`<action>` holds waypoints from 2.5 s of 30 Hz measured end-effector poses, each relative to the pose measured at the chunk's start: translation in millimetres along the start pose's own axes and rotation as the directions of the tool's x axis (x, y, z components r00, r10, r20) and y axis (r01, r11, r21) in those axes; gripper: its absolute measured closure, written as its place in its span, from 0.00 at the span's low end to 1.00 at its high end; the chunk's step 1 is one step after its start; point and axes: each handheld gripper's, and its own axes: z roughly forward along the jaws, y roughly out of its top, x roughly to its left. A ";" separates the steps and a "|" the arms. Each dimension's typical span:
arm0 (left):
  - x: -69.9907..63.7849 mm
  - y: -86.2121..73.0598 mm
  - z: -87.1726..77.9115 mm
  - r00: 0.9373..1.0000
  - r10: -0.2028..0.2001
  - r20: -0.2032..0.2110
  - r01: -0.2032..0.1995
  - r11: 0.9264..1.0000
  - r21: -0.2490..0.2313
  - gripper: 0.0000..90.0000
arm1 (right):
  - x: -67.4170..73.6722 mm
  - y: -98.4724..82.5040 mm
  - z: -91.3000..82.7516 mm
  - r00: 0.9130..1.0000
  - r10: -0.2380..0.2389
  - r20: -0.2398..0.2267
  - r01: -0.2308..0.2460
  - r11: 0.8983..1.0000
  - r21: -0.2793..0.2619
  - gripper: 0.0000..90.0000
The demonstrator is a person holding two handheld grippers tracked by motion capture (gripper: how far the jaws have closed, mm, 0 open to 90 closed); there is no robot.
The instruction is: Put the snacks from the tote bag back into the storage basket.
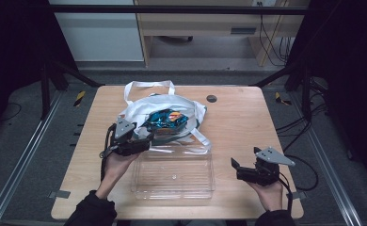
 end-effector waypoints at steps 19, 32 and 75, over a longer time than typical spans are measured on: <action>-0.3 3.4 14.2 0.999 0.019 0.025 -0.019 1.000 0.003 0.41 | 0.0 0.2 1.3 1.000 -0.007 0.003 0.007 1.000 0.004 0.08; -0.1 4.5 15.4 0.999 0.024 0.044 -0.024 1.000 0.009 0.76 | 0.4 0.2 1.2 1.000 -0.007 0.007 0.007 1.000 0.008 0.08; 2.0 9.8 11.4 1.000 -0.004 0.020 0.004 1.000 -0.011 0.76 | 1.5 -0.5 2.6 1.000 -0.015 0.008 0.015 1.000 0.018 0.08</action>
